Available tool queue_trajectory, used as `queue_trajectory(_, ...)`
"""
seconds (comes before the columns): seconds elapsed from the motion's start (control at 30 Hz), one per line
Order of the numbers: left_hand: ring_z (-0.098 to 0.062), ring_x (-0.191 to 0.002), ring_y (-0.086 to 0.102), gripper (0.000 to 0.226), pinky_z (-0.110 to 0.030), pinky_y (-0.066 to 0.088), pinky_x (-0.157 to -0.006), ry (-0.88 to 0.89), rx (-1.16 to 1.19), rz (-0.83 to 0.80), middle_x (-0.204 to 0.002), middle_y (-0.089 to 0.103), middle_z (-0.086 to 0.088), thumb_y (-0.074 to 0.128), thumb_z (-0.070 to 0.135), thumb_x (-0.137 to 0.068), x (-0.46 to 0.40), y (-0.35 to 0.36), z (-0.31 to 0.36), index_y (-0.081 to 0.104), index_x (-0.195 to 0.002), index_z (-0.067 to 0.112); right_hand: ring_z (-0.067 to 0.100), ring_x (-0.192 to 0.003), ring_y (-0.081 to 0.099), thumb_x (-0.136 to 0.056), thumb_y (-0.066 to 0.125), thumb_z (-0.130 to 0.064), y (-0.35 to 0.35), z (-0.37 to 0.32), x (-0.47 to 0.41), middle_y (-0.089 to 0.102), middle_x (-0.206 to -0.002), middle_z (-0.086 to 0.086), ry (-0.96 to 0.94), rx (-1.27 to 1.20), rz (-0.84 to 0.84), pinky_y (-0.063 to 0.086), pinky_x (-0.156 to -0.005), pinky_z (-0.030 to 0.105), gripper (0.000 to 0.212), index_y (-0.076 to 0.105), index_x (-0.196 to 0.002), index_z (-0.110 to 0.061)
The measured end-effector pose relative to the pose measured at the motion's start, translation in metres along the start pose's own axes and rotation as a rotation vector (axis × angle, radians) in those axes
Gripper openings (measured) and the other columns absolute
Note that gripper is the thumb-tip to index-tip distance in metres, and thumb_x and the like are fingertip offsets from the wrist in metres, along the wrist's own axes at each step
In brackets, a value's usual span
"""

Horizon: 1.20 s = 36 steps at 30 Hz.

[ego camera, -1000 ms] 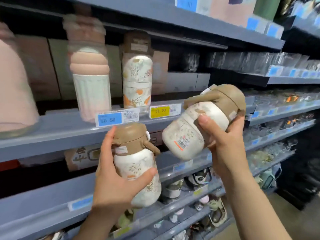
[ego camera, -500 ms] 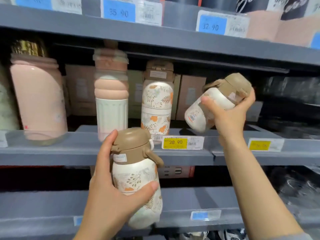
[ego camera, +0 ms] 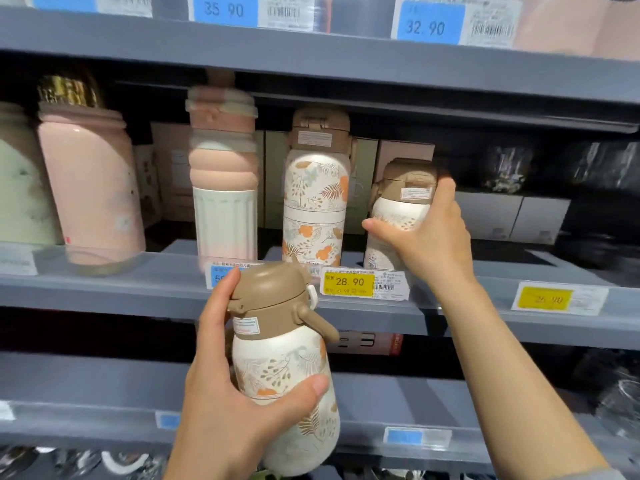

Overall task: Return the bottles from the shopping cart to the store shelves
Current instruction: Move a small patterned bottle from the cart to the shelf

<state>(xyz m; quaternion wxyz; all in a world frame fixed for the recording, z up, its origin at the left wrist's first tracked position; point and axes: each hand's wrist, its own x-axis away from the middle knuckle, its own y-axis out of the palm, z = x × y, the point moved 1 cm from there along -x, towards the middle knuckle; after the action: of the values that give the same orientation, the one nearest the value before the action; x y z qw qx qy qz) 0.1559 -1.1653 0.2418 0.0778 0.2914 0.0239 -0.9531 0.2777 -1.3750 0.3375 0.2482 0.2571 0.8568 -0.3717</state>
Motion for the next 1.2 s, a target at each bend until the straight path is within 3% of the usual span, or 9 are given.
queue_trajectory(0.1,-0.001,-0.112,0.059,0.111,-0.036,0.049,-0.086,0.006,0.007,0.011,-0.125,0.056,0.029,0.084,0.037,-0.031,0.004,-0.002,0.0,0.035,-0.126,0.068,0.032,-0.117,0.051,-0.066,0.075,-0.064,0.001,0.0,0.004,0.041,-0.138,0.009,-0.011,0.092,0.0,0.044,-0.082,0.037,0.11,0.011,-0.146,-0.022)
queue_trajectory(0.23,-0.004,-0.113,0.06,0.111,-0.037,0.049,-0.086,0.029,0.034,0.018,-0.126,0.057,0.027,0.083,0.034,-0.033,0.007,0.0,0.005,0.035,-0.128,0.065,0.032,-0.124,0.046,-0.067,0.073,-0.065,0.0,-0.002,0.009,0.036,-0.144,0.009,0.0,0.108,-0.005,0.044,-0.091,0.042,0.115,0.005,-0.15,-0.023)
queue_trajectory(0.37,0.002,-0.114,0.057,0.108,-0.028,0.048,-0.085,0.055,0.034,0.006,-0.124,0.054,0.032,0.082,0.036,-0.035,0.005,0.01,0.013,0.033,-0.126,0.069,0.011,-0.134,0.037,-0.073,0.075,-0.051,-0.025,-0.003,0.041,0.032,-0.149,-0.008,-0.102,-0.24,0.064,0.038,-0.106,0.032,0.103,0.012,-0.152,-0.033)
queue_trajectory(0.5,0.005,-0.109,0.059,0.107,-0.015,0.053,-0.076,0.106,0.092,-0.058,-0.122,0.054,0.036,0.085,0.032,-0.04,-0.005,0.035,0.025,0.032,-0.127,0.068,-0.006,-0.121,0.05,-0.082,0.066,-0.048,-0.075,-0.009,0.104,0.052,-0.132,-0.028,-0.232,-0.577,-0.164,0.046,-0.087,0.008,0.063,0.038,-0.139,-0.049)
queue_trajectory(0.6,0.006,-0.116,0.054,0.109,-0.023,0.054,-0.085,0.197,0.078,-0.131,-0.127,0.048,0.038,0.088,0.031,-0.046,-0.014,0.069,0.042,0.028,-0.128,0.07,-0.012,-0.115,0.052,-0.076,0.065,-0.048,-0.098,-0.002,0.13,0.048,-0.128,-0.04,-0.145,-0.564,-0.304,0.045,-0.08,0.003,0.064,0.033,-0.127,-0.069)
queue_trajectory(0.7,-0.002,-0.129,0.045,0.112,-0.036,0.046,-0.1,0.338,0.023,-0.163,-0.141,0.04,0.026,0.088,0.034,-0.052,-0.026,0.112,0.062,0.019,-0.134,0.067,-0.012,-0.114,0.052,-0.079,0.059,-0.041,-0.112,0.016,0.13,0.045,-0.129,-0.043,-0.121,-0.557,-0.272,0.046,-0.078,0.005,0.065,0.032,-0.134,-0.064)
queue_trajectory(0.87,-0.006,-0.133,0.04,0.105,-0.021,0.04,-0.102,0.612,-0.062,-0.133,-0.146,0.03,0.017,0.08,0.036,-0.064,-0.05,0.181,0.081,0.009,-0.14,0.05,-0.003,-0.113,0.058,-0.077,0.064,-0.045,-0.137,0.048,0.109,0.053,-0.134,-0.02,-0.07,-0.702,0.028,0.05,-0.089,0.017,0.067,0.036,-0.138,-0.048)
queue_trajectory(1.03,-0.015,-0.135,0.038,0.1,-0.029,0.046,-0.087,0.722,-0.156,-0.016,-0.148,0.023,0.011,0.076,0.039,-0.072,-0.066,0.232,0.081,0.006,-0.142,0.043,0.0,-0.128,0.047,-0.073,0.058,-0.055,-0.146,0.059,0.082,0.05,-0.141,-0.013,-0.083,-0.709,0.08,0.042,-0.105,0.031,0.075,0.03,-0.142,-0.045)
queue_trajectory(1.2,-0.011,-0.136,0.038,0.091,-0.021,0.046,-0.083,0.856,-0.152,-0.157,-0.15,0.021,0.009,0.065,0.04,-0.075,-0.075,0.25,0.078,0.005,-0.144,0.038,0.006,-0.127,0.05,-0.07,0.068,-0.051,-0.155,0.075,0.056,0.048,-0.143,-0.005,-0.09,-0.733,0.145,0.041,-0.108,0.039,0.098,0.015,-0.151,-0.035)
